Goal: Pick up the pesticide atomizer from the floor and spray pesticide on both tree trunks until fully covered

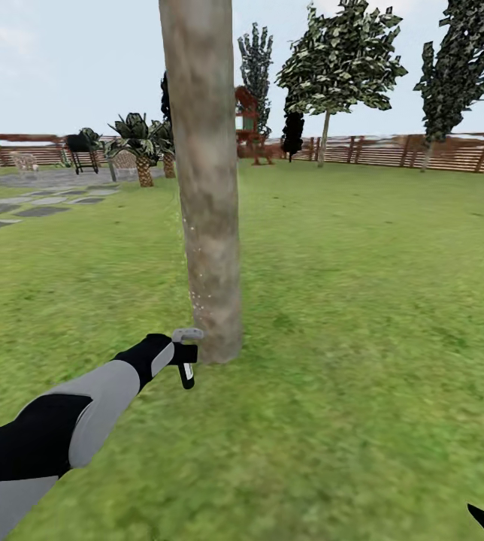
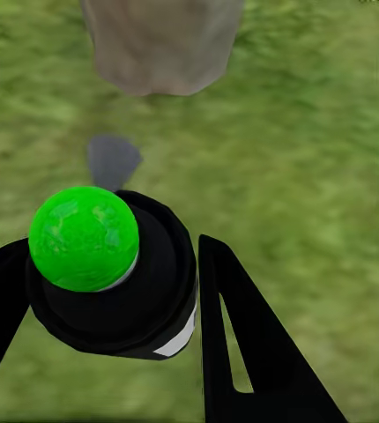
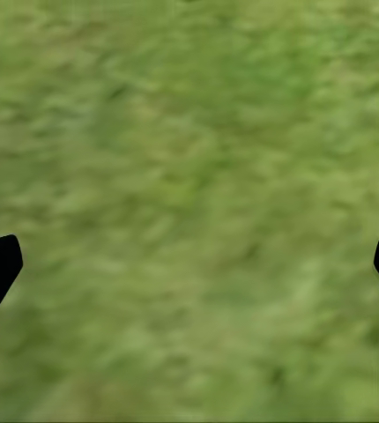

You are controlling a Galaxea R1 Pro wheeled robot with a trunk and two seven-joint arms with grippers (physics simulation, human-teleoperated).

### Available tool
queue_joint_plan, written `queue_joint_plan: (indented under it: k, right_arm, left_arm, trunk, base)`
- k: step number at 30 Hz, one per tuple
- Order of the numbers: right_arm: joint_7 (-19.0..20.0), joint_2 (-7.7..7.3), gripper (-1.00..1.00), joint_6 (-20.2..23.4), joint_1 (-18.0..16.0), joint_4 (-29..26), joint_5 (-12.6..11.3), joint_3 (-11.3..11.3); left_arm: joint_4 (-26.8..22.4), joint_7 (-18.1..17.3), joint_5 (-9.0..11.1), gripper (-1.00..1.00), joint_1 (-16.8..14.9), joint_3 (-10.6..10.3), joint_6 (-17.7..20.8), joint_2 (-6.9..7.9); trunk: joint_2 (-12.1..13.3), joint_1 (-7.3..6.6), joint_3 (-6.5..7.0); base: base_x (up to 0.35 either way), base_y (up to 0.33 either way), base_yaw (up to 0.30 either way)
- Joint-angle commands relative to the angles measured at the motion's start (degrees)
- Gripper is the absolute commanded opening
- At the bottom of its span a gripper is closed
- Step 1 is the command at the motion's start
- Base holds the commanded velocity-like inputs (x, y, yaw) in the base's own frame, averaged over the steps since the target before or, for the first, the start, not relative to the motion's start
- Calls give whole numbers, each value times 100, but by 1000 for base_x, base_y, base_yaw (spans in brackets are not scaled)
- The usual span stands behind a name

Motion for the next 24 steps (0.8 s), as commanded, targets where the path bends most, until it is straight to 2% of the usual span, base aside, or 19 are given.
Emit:
queue_joint_plan:
  k: [1,13,19,22,23,24]
  right_arm:
    - [0,0,100,0,1,0,0,0]
    - [0,0,100,0,3,0,0,3]
    - [-5,0,100,0,3,2,0,2]
    - [-15,0,100,0,1,7,0,2]
    - [-16,-3,100,0,1,7,-3,1]
    - [-17,-6,100,0,0,8,-6,1]
  left_arm:
    - [0,1,0,-100,0,0,0,0]
    - [0,1,0,-100,0,0,0,-33]
    - [-18,1,-7,-100,78,-1,0,-39]
    - [-478,8,-44,-100,104,-15,113,-29]
    - [-622,8,-52,-100,104,-16,211,-28]
    - [-857,10,-103,-100,105,-16,485,-27]
  trunk:
    - [0,0,0]
    - [0,0,0]
    - [0,0,0]
    - [0,0,0]
    - [0,0,0]
    - [0,0,0]
  base:
    - [0,-324,258]
    - [0,-324,248]
    - [0,-149,24]
    - [0,-4,0]
    - [0,-1,0]
    - [0,-1,-11]
